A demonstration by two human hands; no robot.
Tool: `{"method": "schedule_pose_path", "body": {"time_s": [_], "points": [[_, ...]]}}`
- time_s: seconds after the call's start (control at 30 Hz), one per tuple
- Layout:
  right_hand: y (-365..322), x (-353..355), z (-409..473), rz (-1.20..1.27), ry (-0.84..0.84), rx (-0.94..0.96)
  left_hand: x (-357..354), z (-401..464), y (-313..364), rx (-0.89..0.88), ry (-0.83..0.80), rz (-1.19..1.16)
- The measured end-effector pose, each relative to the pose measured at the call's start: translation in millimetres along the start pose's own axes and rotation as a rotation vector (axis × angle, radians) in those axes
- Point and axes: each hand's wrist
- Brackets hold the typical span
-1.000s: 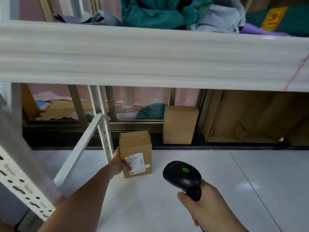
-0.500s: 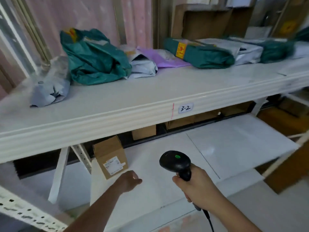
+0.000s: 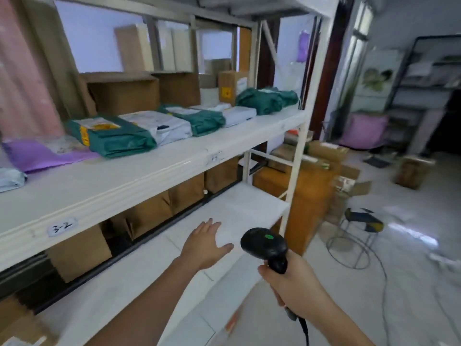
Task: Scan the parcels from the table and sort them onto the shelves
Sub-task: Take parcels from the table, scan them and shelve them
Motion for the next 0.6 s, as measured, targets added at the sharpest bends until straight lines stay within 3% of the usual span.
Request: {"method": "schedule_pose_path", "body": {"time_s": [0.3,0.6], "points": [[84.8,158.9,16.2,0.039,0.260,-0.069,-70.5,92.0,211.5,-0.189,-0.093,0.010],[134.7,258.8,95.0,0.053,0.363,-0.101,-119.2,202.7,312.5,-0.298,-0.142,-0.042]]}}
Point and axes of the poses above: each hand's wrist, its own z-axis towards the middle knuckle, its own x-axis out of the back of the hand, y = z × x, and after that the axes turned 3 degrees about -z, right-handed
